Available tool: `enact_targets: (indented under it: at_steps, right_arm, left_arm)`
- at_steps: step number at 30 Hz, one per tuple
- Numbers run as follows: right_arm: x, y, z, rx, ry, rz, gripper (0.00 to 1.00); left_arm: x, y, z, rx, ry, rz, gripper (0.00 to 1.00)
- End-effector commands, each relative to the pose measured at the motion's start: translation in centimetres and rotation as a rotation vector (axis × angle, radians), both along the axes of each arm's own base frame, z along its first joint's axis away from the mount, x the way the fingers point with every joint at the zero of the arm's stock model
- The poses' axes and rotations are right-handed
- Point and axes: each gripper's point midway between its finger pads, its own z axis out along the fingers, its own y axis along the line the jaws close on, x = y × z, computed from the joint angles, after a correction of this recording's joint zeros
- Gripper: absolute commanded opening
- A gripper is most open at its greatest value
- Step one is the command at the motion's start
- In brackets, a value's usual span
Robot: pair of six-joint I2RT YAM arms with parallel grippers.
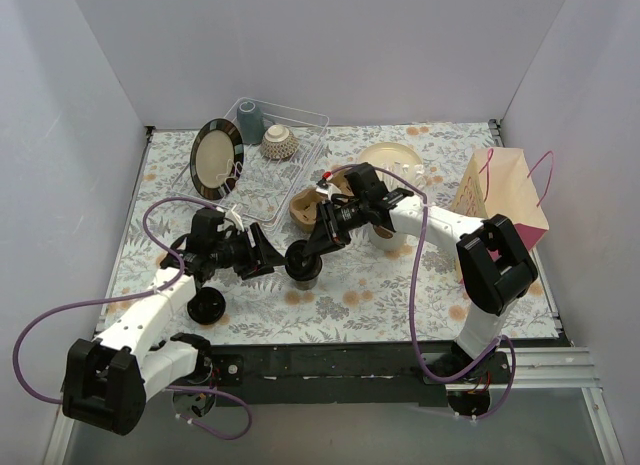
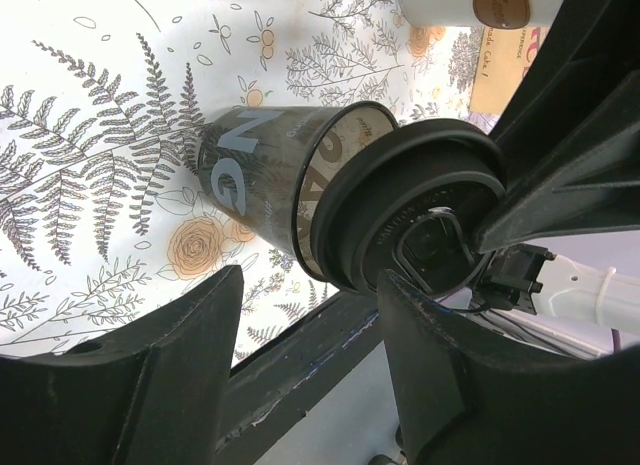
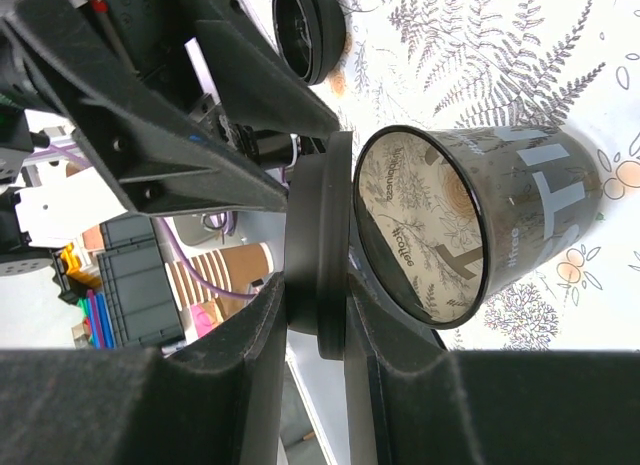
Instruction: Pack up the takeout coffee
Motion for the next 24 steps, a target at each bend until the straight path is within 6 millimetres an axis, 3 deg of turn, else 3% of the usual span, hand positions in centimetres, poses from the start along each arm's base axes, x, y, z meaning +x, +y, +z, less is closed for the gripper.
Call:
enact_targets:
  at_steps: [1, 24]
  right_arm:
    - [-0.04, 0.33, 1.06, 0.053, -0.018, 0.033, 0.28]
    - [-0.45, 0.31, 0.44, 0.059, 0.019, 0.049, 0.29]
  left_arm:
    - [0.39, -0.47, 1.13, -0.021, -0.028, -0.017, 0.55]
    - [0.48, -0.70, 0.86, -0.034, -0.008, -0.016, 0.51]
